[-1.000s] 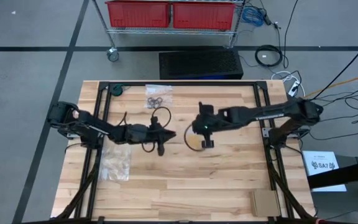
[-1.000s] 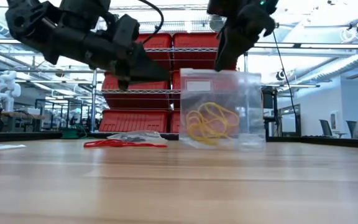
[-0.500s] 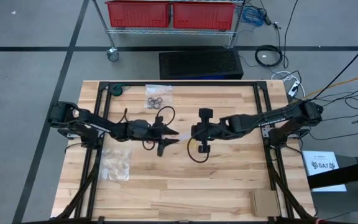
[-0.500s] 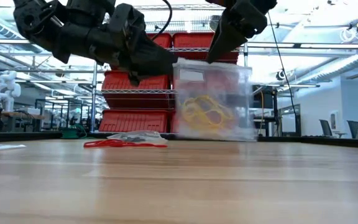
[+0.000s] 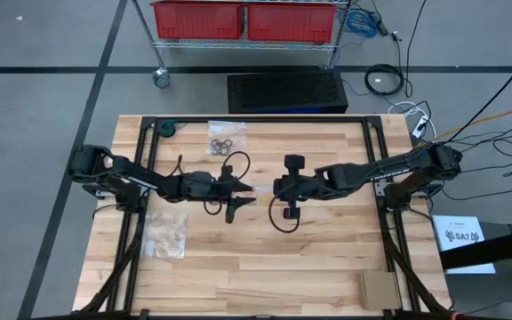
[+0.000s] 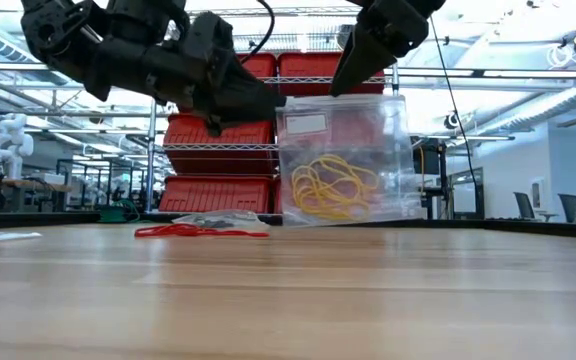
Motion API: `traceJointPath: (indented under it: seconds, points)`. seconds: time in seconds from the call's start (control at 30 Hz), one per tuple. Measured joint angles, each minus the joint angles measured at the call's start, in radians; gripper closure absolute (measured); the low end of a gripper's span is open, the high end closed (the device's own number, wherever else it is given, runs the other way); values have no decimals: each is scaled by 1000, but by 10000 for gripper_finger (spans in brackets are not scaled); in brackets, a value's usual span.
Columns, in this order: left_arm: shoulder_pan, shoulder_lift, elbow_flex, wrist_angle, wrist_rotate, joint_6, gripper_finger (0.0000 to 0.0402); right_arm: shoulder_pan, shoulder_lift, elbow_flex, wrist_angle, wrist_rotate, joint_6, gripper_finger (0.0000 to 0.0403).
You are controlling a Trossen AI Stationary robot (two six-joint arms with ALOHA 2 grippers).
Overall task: Sort rubber bands
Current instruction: Close the bottom right transparent zip bag
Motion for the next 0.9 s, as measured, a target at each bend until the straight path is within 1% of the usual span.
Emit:
traceJointPath:
  seconds: [0.07,0.13,0.23,0.27,0.3,0.5,0.63,0.7,0.83,0.9]
  points:
    - [0,0,0,-1,-58,0,274,0,0,0,3,-1,1,403]
    - [2,0,0,-1,-88,11,308,0,0,0,6,-1,7,403]
    - [2,0,0,-1,-94,34,369,5,0,0,5,-1,14,403]
    - [1,0,0,-1,-94,43,384,7,0,0,5,-1,15,403]
    - [1,0,0,-1,-94,54,392,11,0,0,5,0,16,403]
    - [1,0,0,-1,-94,123,398,23,0,1,13,-4,37,403]
    - [1,0,0,-1,-94,166,399,18,0,2,73,-10,63,399]
    - [0,0,0,-1,-94,192,399,18,0,2,109,-17,42,387]
    - [0,0,0,-7,-94,215,400,-4,0,2,186,-152,30,347]
    - [0,0,0,-17,-94,216,400,-20,4,2,210,-172,35,323]
